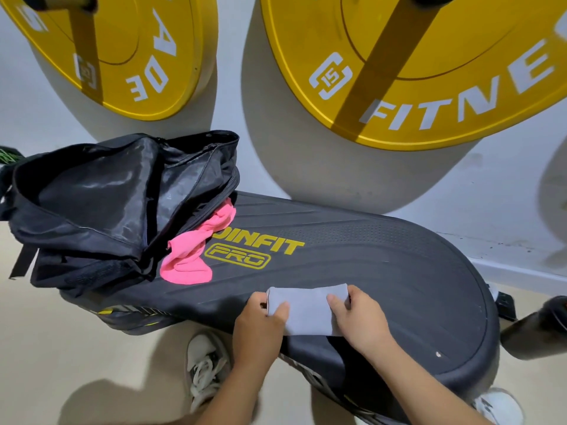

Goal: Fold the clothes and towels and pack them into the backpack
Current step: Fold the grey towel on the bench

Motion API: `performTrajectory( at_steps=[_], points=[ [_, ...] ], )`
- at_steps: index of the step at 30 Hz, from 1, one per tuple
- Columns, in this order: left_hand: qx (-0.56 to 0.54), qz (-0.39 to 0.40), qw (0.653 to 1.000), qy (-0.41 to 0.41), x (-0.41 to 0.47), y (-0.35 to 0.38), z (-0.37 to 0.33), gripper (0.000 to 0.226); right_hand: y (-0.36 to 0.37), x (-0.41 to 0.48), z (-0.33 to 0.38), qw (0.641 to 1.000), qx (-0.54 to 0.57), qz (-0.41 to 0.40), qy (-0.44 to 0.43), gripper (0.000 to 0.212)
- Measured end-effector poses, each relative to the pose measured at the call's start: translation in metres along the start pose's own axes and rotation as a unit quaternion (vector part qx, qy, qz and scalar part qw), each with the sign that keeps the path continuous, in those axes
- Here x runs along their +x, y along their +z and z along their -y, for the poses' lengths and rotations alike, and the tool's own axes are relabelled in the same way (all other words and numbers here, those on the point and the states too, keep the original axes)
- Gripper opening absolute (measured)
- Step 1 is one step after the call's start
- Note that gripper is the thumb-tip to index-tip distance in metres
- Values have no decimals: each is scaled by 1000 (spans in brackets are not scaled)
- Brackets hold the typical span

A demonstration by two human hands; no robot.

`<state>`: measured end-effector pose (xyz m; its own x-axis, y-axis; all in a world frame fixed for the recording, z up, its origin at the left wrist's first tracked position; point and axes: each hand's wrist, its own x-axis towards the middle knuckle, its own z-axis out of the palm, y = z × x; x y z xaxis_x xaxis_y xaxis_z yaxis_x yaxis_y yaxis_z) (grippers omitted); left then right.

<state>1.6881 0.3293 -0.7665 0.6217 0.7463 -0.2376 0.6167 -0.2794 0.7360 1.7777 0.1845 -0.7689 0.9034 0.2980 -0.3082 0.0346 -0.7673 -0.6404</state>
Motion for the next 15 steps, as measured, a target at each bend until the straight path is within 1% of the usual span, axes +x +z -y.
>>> performTrajectory(
  at_steps=[2, 3, 4, 5, 6, 7, 8, 9, 10, 11, 12, 13, 15],
  points=[
    [4, -18, 1000, -10, 2, 3, -7, 24, 4, -2, 7, 998, -63, -23, 18, 31],
    [11, -20, 1000, -7, 2, 3, -10, 29, 6, -2, 10, 996, -76, -31, 25, 33],
    [34, -22, 999, -4, 2, 4, -11, 36, 6, -1, 12, 995, -84, -36, 33, 31],
    [85, -34, 996, 15, 2, 5, -12, 44, 5, 1, 14, 995, -86, -37, 40, 29],
    [157, -62, 983, 67, 3, 5, -14, 49, 4, 2, 15, 995, -83, -35, 46, 28],
    [219, -95, 960, 148, 3, 5, -15, 50, 4, 5, 16, 995, -79, -31, 50, 26],
    [244, -129, 927, 254, 3, 7, -16, 42, 3, 6, 16, 995, -75, -27, 53, 25],
    [254, -126, 888, 361, 1, 12, -15, 32, 2, 8, 16, 996, -70, -26, 52, 24],
    [263, -92, 851, 444, -2, 18, -11, 28, 1, 9, 17, 996, -62, -27, 51, 25],
    [272, -56, 828, 487, -6, 23, -6, 32, 0, 9, 17, 997, -49, -26, 50, 26],
    [284, -29, 818, 500, -9, 27, 1, 40, -2, 10, 17, 998, -36, -22, 49, 27],
    [295, -18, 814, 500, -11, 30, 9, 47, -2, 10, 17, 998, -27, -18, 45, 29],
    [293, -29, 813, 502, -9, 35, 24, 48, -6, 7, 19, 999, -43, -16, 14, 37]
  ],
)
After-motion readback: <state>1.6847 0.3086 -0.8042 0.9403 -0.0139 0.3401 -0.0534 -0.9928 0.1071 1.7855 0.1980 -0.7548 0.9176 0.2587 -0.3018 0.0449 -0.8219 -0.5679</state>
